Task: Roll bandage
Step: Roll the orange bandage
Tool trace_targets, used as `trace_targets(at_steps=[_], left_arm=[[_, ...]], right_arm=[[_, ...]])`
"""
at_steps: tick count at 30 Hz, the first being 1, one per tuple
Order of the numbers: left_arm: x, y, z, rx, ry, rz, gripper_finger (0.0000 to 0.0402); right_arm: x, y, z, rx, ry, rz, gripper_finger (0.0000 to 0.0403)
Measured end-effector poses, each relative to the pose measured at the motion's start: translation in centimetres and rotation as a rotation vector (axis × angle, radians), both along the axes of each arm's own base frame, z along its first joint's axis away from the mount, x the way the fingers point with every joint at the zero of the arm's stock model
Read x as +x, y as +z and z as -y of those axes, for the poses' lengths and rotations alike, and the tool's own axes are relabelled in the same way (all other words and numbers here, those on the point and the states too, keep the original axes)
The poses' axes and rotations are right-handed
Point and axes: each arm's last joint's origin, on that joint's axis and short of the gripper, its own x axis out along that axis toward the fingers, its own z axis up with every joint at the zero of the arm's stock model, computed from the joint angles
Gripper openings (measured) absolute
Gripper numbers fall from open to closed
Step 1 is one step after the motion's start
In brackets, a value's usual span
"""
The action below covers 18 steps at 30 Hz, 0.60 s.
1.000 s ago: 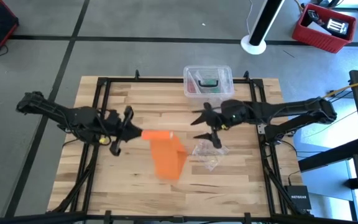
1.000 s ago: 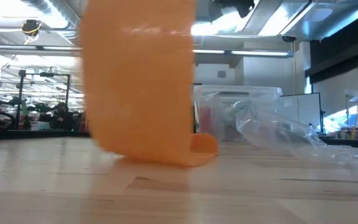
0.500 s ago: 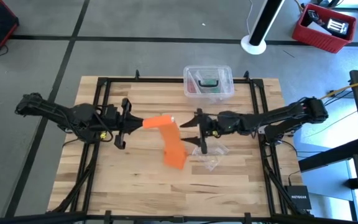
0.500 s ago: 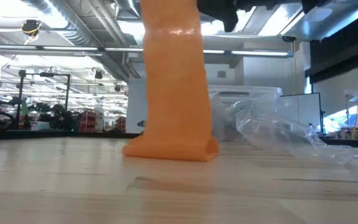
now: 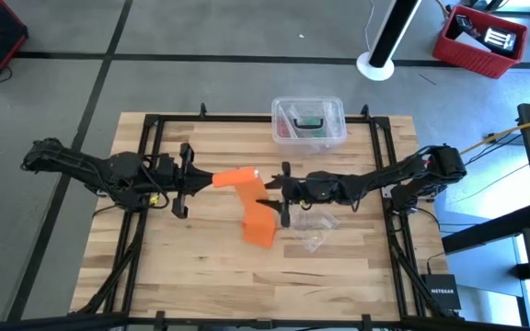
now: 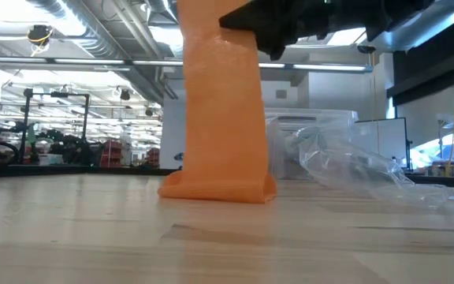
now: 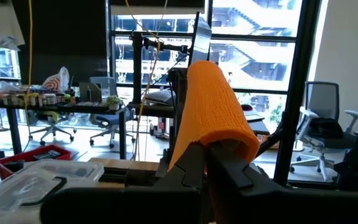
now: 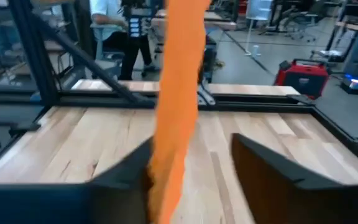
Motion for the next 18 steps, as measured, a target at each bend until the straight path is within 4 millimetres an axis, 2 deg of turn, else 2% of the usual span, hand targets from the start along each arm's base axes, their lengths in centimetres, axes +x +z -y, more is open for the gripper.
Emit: trace_targets(at_steps=[4,5,11,18], left_arm=[[0.0,0.3,0.0,0.023,0.008,0.024,0.0],[-0.1,0.4,-0.1,0.028,0.013,0.043,0.0],[-0.3,1.3,-0.9,0.094,0.16,0.111,0.0],[-0.4,1.2,-2.1,0.185,0.431,0.047,0.0]], right_arm=[[0.0,-0.3,-0.4,-0.043,0.076,-0.026,0.0037],[-0.1,-0.4,-0.7,-0.045,0.104,-0.038,0.0019],[-0.8,0.3,-3.5,-0.063,0.2,-0.066,0.0007],[-1.4,4.0,-6.8,-0.127,0.253,-0.119,0.0004]])
